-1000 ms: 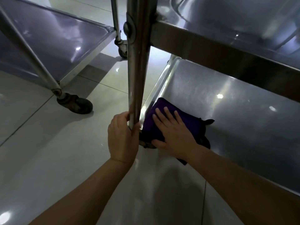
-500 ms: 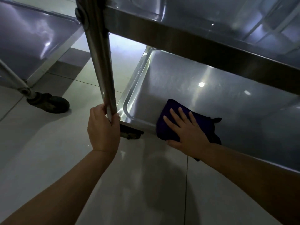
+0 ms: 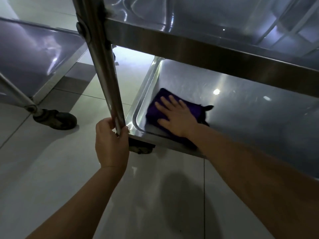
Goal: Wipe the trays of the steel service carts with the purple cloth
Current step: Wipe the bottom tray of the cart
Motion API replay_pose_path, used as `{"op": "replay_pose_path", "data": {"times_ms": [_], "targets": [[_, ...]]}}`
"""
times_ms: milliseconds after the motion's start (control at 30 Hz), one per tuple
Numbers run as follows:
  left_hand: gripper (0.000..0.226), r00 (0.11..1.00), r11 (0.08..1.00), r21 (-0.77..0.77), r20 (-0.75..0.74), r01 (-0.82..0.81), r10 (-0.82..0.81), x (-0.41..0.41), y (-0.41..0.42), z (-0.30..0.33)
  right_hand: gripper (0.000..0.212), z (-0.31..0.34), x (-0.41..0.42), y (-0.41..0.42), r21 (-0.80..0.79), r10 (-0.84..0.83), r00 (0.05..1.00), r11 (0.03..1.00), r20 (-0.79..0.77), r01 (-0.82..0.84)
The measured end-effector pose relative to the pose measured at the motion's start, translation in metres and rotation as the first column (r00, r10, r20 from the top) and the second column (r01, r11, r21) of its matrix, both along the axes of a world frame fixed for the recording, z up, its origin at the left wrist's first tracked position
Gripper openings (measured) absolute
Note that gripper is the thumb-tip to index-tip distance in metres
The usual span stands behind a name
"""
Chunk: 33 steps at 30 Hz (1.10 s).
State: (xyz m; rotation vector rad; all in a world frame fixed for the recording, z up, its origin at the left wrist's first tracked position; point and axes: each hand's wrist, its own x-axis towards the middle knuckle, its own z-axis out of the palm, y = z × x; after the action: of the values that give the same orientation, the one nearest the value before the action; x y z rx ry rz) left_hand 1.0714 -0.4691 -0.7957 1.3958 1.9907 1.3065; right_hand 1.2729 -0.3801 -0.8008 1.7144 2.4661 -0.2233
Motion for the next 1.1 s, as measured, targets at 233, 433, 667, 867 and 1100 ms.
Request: {"op": "replay_pose_path", "data": {"times_ms": [233, 433, 667, 867, 1100], "targets": [[0.035, 0.949, 0.975, 0.159, -0.298, 0.157, -0.104, 0.005, -0.022, -0.023, 0.061, 0.002, 0.078, -0.013, 0.068, -0.454, 0.89, 0.89, 0.036, 0.451], [0.018, 0.757, 0.853, 0.175, -0.571, 0.491, -0.318, 0.015, -0.026, -0.064, 0.066, -0.003, 0.04, -0.015, 0.006, -0.55, 0.835, 0.835, -0.024, 0.55], [0.034, 0.67, 0.812, 0.193, -0.683, 0.551, -0.292, 0.016, -0.019, -0.06, 0.06, -0.013, -0.04, 0.001, 0.076, -0.13, 0.991, 0.989, 0.014, 0.129], [0.029, 0.608, 0.792, 0.179, -0.743, 0.583, -0.28, 0.012, -0.009, -0.055, 0.06, -0.01, -0.042, 0.036, 0.067, 0.089, 0.996, 0.994, 0.006, -0.089], [0.027, 0.53, 0.755, 0.121, -0.782, 0.645, -0.328, 0.011, 0.001, -0.05, 0.06, -0.002, 0.054, 0.043, 0.056, -0.305, 0.952, 0.951, -0.005, 0.305]]}}
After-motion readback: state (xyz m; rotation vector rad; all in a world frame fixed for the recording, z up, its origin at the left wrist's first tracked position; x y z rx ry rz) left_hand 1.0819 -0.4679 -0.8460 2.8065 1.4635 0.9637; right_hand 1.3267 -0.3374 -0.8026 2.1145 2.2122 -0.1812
